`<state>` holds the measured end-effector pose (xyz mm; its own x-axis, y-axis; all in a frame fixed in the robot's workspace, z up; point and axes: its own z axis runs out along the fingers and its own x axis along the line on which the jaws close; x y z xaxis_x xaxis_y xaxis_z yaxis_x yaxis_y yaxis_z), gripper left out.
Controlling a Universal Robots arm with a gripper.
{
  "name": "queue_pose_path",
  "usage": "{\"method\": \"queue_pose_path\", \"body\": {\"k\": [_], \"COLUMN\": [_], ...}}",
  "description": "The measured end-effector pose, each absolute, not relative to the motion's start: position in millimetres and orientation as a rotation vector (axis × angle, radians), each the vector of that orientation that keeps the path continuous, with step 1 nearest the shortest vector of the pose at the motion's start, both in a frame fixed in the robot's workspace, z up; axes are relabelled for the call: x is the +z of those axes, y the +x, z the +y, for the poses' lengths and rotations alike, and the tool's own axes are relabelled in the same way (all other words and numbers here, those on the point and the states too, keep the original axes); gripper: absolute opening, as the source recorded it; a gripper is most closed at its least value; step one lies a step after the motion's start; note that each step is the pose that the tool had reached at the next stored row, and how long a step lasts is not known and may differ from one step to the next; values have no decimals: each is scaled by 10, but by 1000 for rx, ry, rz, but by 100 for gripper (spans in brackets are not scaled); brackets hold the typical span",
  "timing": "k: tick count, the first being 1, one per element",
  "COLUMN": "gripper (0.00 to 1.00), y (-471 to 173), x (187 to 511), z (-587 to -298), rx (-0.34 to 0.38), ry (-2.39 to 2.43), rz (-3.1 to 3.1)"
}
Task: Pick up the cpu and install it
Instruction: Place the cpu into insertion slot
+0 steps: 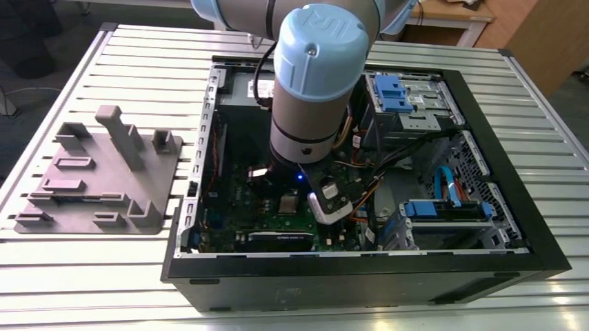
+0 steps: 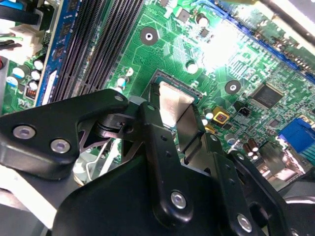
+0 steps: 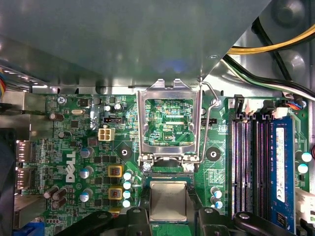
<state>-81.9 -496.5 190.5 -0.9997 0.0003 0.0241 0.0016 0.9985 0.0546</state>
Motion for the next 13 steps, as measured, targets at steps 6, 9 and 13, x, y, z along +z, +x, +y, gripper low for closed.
{"method": "queue_pose_path", "body": {"k": [6, 9, 13], "gripper": [46, 46, 46], "y": [-818, -818, -819], "x": [1903, 1914, 1994], "z": [-4965, -4965, -4965], "rx": [-85, -85, -85], "ry": [-1, -1, -2], "rz": [-3116, -3116, -3116]}}
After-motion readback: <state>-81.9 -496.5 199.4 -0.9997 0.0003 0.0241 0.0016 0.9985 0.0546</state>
